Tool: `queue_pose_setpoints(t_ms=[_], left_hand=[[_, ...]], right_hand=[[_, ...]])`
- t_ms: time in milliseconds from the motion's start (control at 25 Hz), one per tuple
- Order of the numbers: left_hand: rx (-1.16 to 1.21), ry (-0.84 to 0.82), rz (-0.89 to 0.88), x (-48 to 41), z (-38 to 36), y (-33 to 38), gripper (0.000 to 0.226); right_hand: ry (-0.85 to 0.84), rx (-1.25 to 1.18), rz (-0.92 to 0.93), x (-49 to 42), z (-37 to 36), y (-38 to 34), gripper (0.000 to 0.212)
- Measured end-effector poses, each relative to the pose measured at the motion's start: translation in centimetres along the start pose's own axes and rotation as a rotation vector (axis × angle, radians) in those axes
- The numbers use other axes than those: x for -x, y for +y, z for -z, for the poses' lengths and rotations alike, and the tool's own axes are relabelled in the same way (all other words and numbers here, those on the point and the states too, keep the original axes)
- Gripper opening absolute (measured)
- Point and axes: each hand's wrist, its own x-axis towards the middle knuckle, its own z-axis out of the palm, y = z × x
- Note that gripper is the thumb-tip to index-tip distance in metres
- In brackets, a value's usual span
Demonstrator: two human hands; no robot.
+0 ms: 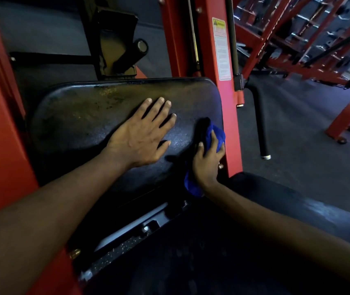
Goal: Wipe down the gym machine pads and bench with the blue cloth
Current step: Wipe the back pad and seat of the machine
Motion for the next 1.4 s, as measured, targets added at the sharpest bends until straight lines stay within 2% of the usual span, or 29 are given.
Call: queue_pose_setpoints(t_ms=[160,320,400,520,600,680,840,1000,1120,1200,1400], left_hand=[[-0.009,-0.005,0.003,0.1,0.0,0.0,0.072],[0.002,0.007,0.008,0.0,-0.1,-0.1,0.072],[-0.002,0.009,0.006,0.0,-0.3,-0.1,0.072],[-0.021,0.018,0.009,-0.1,-0.4,-0.1,0.072],[0.009,0.025,0.012,0.1,-0.3,-0.2,0.072],[0.029,0.012,0.001,0.1,0.2,-0.2,0.072],[0.131,0.019,-0.031,1.5,0.8,-2.0,0.062],[0.076,0.039,-0.067,7.1,1.5,-5.4,0.062],[0.016,0.066,0.107,10.4,2.5,-6.7,0.066],[0.030,0.058,0.219,10.7,3.3,-7.9,0.068],[0.089,0.086,0.204,11.2,3.9,-9.8,0.060]], right_hand=[[0.149,-0.004,-0.225,-4.5,-0.6,-2.4,0.051],[0.056,0.050,-0.351,-9.1,1.6,-2.6,0.051],[0.020,0.077,-0.299,-6.4,1.8,-3.0,0.053],[-0.093,0.038,-0.224,3.1,1.1,-4.0,0.061],[-0.229,0.005,-0.262,8.3,0.0,-5.2,0.066],[-0.298,0.000,-0.321,10.0,-0.9,-5.9,0.069],[-0.191,0.036,-0.106,7.4,-0.9,-5.7,0.066],[-0.110,0.056,-0.051,4.4,-0.8,-7.7,0.059],[-0.285,0.093,0.378,6.7,-1.2,-10.1,0.059],[-0.309,0.103,0.555,7.4,-2.2,-11.5,0.060],[-0.123,0.141,0.457,3.6,-5.3,-17.4,0.054]])
